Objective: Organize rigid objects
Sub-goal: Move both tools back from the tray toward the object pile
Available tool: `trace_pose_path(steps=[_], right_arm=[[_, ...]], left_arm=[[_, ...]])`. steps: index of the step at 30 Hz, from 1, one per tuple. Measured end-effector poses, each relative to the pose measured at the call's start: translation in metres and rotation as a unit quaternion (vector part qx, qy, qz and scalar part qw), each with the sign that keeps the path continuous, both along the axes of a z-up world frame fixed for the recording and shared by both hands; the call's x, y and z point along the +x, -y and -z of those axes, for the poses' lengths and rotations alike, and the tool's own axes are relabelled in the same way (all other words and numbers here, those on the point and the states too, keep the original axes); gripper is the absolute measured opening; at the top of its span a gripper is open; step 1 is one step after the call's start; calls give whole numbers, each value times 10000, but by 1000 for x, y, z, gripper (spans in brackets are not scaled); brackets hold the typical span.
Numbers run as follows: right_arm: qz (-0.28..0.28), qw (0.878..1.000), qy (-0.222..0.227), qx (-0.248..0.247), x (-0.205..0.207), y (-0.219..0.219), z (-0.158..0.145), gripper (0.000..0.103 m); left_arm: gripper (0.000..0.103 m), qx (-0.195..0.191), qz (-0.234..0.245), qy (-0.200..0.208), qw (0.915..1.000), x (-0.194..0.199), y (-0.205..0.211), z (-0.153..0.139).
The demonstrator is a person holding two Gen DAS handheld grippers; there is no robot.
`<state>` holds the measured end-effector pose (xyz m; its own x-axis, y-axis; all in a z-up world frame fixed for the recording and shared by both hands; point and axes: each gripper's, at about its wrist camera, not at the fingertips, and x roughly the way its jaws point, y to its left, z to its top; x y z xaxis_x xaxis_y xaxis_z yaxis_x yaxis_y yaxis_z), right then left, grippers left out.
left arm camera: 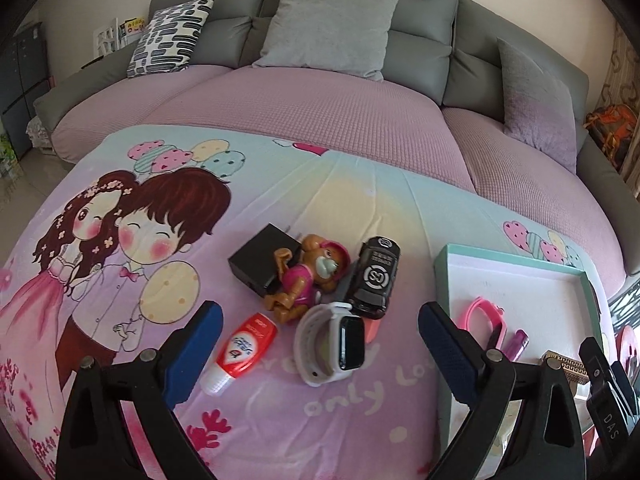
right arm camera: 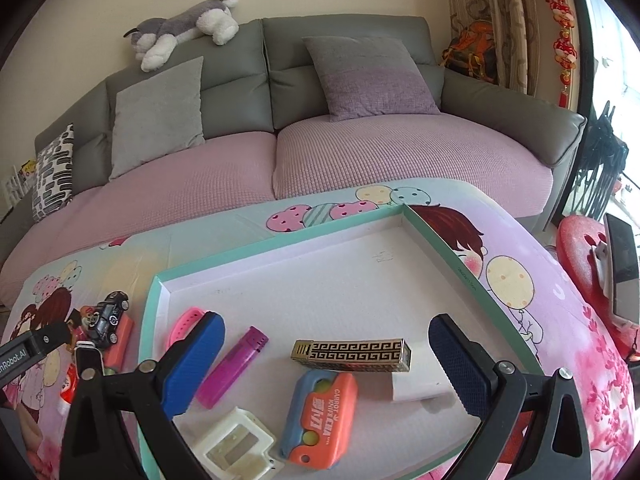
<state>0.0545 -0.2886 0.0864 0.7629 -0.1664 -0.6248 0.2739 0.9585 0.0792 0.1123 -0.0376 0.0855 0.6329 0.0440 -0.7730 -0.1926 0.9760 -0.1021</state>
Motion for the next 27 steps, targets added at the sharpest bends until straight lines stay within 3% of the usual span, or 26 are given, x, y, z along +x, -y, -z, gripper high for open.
trace_pose_path(steps=[17,27], right_arm=[[-1286,9913,108,-263,10,-99,-4,103],[-1544,9878,-143,142,19,-122,13,103]], left_arm=[[98,250,-959,51,9951,-22,-85,-9],[98,24,-1381,-161,9903,-32,-134,7]])
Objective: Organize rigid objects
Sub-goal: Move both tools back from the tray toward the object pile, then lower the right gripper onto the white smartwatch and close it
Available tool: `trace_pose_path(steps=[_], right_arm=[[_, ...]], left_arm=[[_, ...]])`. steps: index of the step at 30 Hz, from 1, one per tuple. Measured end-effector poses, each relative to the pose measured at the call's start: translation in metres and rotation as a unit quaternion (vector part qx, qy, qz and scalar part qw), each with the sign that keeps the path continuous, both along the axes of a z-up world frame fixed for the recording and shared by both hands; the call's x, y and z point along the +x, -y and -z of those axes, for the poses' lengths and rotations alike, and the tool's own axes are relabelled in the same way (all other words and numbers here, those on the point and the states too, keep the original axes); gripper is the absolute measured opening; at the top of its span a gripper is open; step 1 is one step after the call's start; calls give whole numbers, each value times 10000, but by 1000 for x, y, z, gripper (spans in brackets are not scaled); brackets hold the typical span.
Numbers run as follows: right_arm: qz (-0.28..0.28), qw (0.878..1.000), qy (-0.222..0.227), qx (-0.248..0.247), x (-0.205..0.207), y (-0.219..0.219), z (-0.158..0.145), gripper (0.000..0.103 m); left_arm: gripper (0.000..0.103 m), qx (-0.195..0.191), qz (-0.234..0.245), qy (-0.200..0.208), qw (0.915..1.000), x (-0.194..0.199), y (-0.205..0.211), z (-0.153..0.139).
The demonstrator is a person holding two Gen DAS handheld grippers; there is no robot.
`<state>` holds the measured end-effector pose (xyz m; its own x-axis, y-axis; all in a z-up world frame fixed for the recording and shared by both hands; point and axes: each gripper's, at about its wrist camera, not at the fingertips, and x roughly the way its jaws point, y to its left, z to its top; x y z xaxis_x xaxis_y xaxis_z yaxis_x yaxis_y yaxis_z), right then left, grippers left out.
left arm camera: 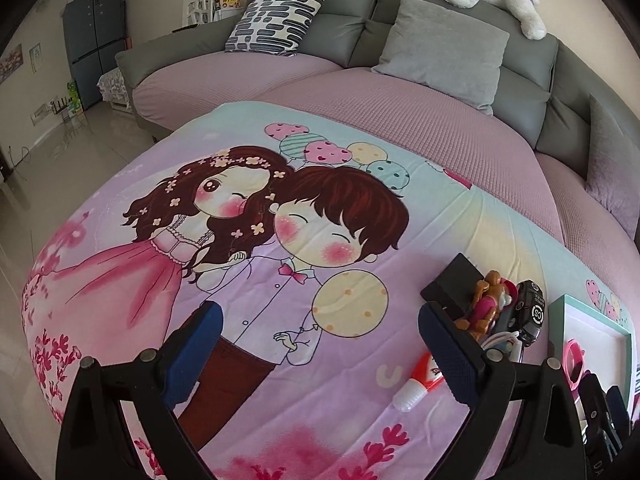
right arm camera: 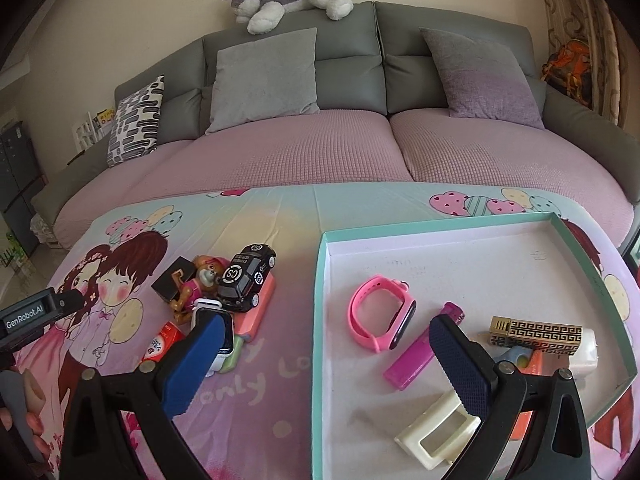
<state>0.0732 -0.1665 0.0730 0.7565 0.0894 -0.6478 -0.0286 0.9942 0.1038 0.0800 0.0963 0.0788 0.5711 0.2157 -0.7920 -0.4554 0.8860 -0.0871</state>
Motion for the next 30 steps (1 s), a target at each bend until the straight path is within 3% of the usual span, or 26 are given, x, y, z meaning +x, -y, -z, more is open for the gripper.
trace_pose_path(steps=[4,11,20,26,30], right_arm=[[-124,9998,-72,-125,3,-17,6,103],[-504,9983,-121,269,4,-43,13,103],[-650,9966,-400,314,12,-62,32,102],[-679,9935,-623,673,16,-62,41,85],[-675,9913,-758,840,19,-63,47,80]], left_arm=[[98,-252,-12,-50,9997,-1,-11,8],[98,-537,88,-216,9983,2,-19,24],[98,-776,590,-539,9938,14,-9,46],[98,-888,494,-585,9931,12,-17,52],[98,-990,460,-562,9924,11,-21,53]])
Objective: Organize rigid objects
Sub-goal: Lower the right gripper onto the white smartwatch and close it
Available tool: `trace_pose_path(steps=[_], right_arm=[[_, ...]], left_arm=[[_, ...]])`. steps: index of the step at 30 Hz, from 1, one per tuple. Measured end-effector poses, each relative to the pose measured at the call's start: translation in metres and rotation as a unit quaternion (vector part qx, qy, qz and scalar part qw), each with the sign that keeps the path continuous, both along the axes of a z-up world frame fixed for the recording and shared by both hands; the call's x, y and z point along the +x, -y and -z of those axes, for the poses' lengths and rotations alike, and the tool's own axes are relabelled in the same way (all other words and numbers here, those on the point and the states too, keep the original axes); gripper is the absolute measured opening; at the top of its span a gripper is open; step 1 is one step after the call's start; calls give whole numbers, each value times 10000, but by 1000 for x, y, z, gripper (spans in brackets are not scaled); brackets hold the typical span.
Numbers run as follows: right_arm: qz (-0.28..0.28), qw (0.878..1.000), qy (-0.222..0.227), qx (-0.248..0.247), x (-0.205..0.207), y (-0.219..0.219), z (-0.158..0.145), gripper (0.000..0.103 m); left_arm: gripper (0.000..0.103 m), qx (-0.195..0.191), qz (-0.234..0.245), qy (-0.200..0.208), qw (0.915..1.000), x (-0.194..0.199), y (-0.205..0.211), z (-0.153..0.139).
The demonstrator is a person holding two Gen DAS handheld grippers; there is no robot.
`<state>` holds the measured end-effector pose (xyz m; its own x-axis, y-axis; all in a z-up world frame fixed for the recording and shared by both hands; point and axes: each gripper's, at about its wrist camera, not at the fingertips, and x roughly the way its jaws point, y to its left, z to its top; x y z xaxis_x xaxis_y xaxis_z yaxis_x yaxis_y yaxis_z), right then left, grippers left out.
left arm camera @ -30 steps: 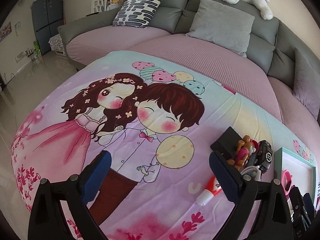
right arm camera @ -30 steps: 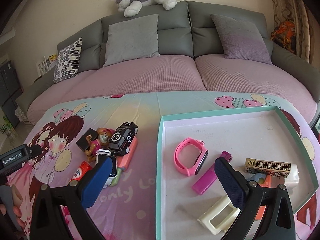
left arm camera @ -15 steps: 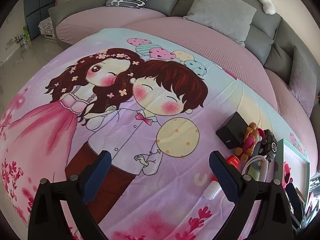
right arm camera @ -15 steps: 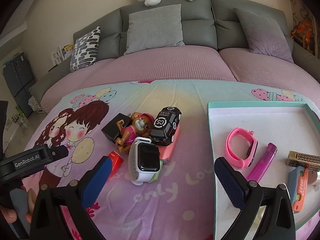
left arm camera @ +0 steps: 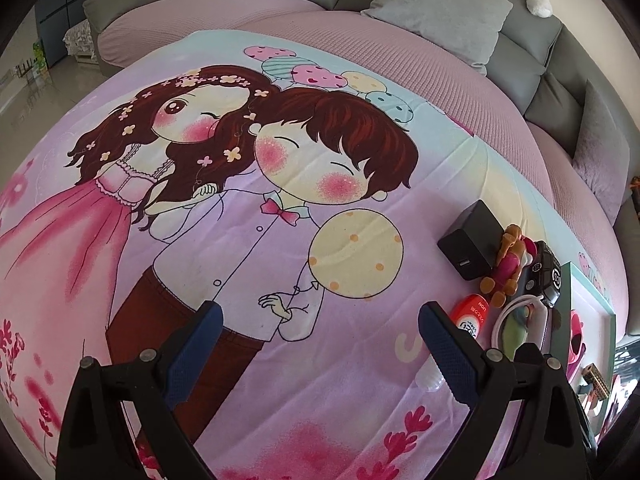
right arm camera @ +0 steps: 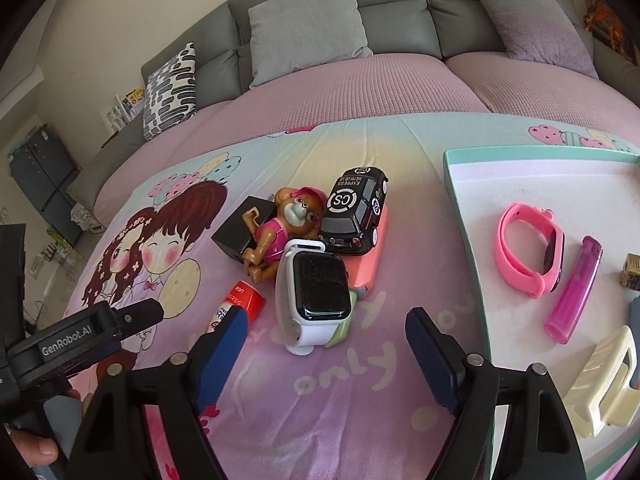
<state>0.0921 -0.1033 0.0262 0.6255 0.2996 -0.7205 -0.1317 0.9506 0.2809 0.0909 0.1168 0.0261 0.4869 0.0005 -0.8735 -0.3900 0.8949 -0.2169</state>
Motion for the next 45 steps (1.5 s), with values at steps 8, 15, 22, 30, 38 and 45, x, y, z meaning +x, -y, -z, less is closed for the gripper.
trace_pose_path(steps=[8,15,22,30,38,45], right_arm=[[30,9999,16,-110,-1,-4,1,70],[155,9997,107,-149,-3,4,-6,59],[13,9997,163,-179,-6,-3,-10,53],[-126,9999,-2,13,-4,-6,-2,45],[-123,9994,-177,277,1,-3,8,38],[-80,9987,-227,453,2,2,10,31]], left_arm=[[98,-37,107,-40,9999,3,5,3],[98,-16,112,-34,9999,5,6,3],[98,-31,124,-19,9999,6,5,2],[98,-55,221,-33,9997,10,8,4],[98,-124,343,-46,9993,12,15,5],[98,-97,462,-43,9989,13,23,2]])
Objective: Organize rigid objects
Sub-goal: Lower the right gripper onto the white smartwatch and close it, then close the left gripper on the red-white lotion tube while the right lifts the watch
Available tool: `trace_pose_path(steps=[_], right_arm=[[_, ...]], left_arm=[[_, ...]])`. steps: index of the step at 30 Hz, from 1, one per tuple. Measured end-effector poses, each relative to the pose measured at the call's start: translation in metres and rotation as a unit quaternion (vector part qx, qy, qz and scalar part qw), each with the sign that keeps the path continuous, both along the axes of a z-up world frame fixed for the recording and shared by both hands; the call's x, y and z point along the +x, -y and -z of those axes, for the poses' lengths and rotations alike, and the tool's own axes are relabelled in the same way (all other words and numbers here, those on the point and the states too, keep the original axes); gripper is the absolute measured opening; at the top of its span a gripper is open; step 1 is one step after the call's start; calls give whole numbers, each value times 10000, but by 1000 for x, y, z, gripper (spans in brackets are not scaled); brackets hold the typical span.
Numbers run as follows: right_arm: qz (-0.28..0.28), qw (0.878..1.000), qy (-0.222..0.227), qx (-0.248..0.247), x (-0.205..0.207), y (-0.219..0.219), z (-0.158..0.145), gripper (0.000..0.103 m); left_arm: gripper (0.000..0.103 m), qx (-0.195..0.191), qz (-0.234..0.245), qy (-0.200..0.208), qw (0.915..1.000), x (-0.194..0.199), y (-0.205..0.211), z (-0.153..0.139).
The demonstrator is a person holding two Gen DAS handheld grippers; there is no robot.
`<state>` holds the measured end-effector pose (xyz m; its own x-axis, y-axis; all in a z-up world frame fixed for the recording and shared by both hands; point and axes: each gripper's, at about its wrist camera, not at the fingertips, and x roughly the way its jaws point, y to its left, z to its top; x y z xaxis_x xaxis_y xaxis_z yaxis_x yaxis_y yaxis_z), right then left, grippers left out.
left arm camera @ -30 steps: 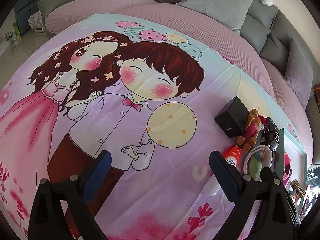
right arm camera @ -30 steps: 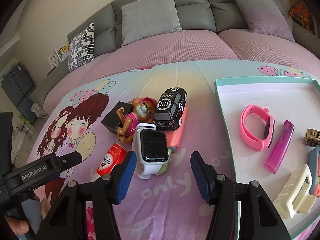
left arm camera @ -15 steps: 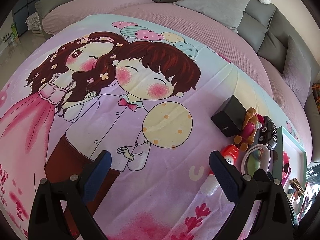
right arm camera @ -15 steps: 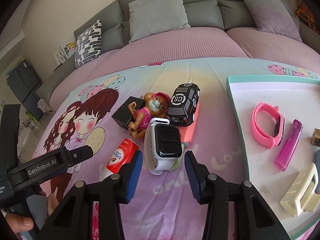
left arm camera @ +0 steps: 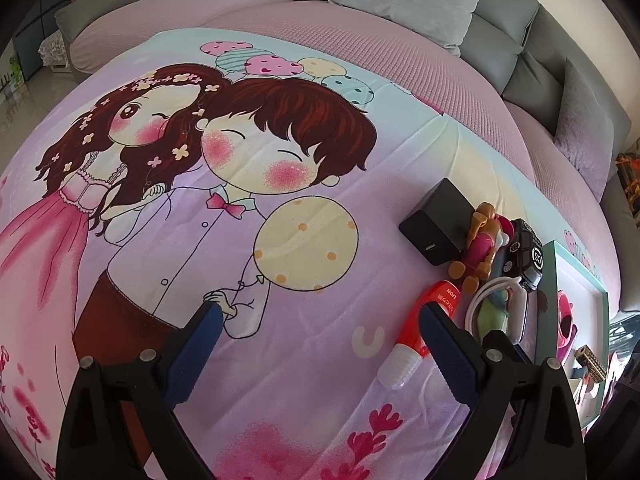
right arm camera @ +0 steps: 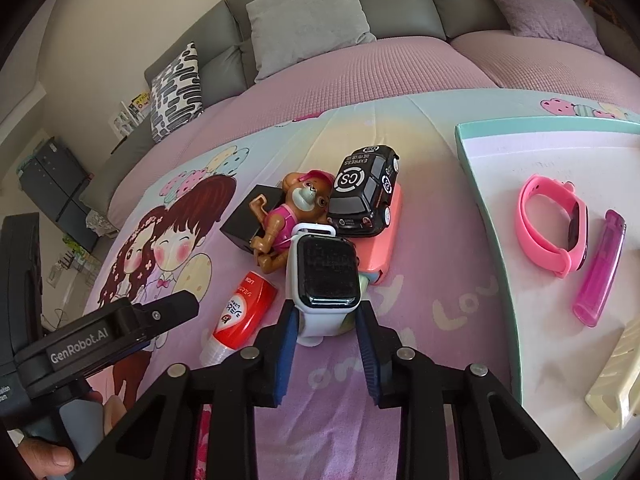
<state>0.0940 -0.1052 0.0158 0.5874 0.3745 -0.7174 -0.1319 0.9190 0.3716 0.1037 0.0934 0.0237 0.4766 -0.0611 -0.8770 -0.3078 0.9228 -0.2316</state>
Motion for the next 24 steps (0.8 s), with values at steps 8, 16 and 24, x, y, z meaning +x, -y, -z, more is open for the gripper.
trace_pose_path(steps=[8,16,24], right_arm=[[143,9997,158,80,-3,10,-11,21],[322,9992,232,83,-4,24,-21,19],[554,9981,257,32,-6,39,-26,19]], left_arm=[[98,57,186,-11,9998,3,10,-1],[98,141,376,-80,9992,6,22,1],[98,289,659,-206,9972,12,38,7]])
